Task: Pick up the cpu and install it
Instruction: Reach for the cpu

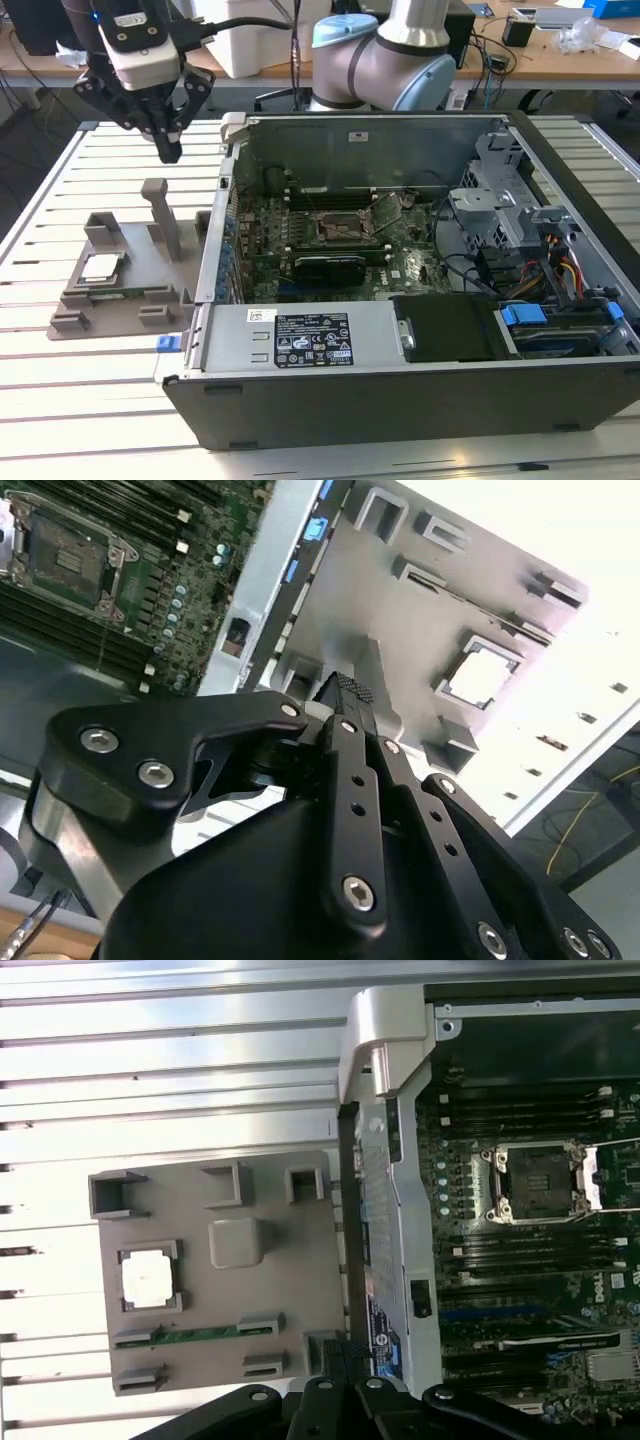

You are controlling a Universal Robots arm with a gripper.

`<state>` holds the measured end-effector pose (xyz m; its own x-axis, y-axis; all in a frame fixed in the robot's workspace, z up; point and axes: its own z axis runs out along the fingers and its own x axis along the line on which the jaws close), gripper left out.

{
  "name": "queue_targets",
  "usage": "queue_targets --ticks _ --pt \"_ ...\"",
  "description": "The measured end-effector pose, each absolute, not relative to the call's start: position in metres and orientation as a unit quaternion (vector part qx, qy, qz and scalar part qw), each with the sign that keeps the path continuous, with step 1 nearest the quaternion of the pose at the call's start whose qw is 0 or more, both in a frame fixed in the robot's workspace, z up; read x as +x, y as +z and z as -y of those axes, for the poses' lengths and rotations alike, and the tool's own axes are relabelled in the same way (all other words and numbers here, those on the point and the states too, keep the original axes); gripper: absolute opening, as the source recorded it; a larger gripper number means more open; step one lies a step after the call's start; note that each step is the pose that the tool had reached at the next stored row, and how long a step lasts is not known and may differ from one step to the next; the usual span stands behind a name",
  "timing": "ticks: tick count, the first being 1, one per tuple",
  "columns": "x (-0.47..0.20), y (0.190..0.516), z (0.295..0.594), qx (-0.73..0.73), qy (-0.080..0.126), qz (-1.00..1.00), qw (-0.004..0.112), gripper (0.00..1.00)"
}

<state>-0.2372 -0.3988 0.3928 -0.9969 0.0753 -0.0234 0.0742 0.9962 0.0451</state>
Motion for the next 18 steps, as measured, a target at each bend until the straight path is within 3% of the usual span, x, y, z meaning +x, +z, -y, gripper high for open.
queue_targets --ticks 18 --pt "-0.331 0.39 0.399 0.037 0.022 -0.999 0.013 0.11"
